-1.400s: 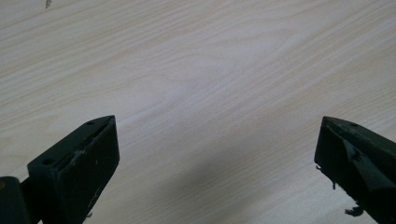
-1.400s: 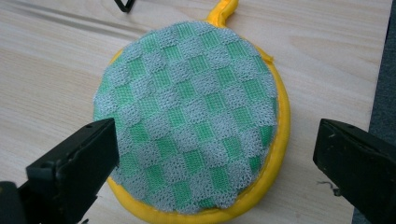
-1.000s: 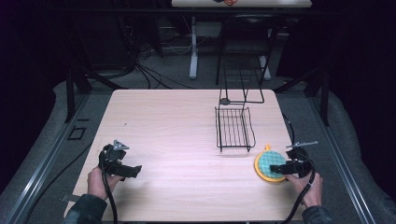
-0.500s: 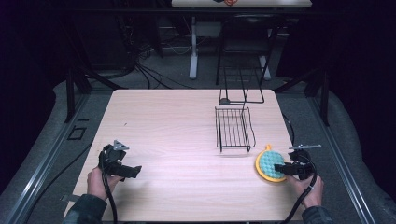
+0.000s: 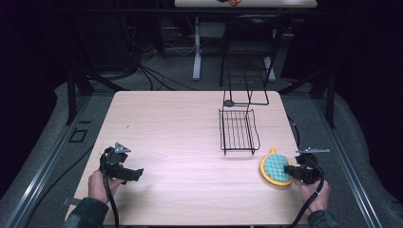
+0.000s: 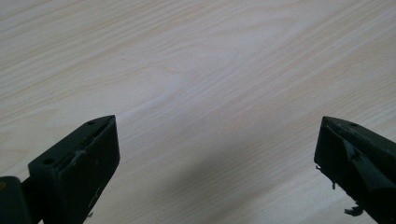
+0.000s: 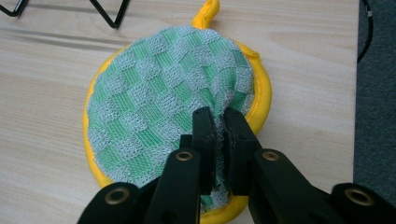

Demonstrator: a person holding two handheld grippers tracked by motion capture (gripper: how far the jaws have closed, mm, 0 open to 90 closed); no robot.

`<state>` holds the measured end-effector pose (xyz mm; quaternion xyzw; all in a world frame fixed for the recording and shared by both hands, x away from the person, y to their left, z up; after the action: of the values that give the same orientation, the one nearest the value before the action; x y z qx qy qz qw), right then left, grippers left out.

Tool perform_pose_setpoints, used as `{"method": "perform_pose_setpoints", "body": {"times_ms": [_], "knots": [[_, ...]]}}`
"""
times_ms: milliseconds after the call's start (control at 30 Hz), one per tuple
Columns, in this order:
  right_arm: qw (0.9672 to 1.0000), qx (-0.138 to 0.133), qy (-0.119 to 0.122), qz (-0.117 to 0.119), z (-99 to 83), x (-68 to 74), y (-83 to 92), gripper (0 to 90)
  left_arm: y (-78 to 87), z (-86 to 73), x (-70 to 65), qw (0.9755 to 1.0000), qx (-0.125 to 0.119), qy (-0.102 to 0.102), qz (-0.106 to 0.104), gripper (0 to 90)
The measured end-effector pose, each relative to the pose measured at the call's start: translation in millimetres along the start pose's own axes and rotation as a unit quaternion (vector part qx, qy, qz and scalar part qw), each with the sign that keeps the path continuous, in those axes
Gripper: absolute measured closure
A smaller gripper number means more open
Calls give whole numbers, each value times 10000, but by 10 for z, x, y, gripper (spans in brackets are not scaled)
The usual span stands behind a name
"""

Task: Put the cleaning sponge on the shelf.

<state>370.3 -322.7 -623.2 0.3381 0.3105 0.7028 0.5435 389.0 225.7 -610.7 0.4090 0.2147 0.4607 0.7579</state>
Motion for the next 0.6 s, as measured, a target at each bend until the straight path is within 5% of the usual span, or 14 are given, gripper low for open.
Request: {"method": "perform_pose_setpoints", "body": {"times_ms": [600], "knots": [[9991, -395, -39, 122, 113, 26, 261, 859, 7, 10, 5, 10000, -13, 34, -15, 1]]}}
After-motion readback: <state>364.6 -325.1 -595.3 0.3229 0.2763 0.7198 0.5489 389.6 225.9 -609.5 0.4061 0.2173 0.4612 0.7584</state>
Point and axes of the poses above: each handheld gripper's, and its own axes: y roughly backward along the jaws, z roughly out of its top, x roughly to its left, the point moved 10 cm from there along -y, roughly forward along the jaws
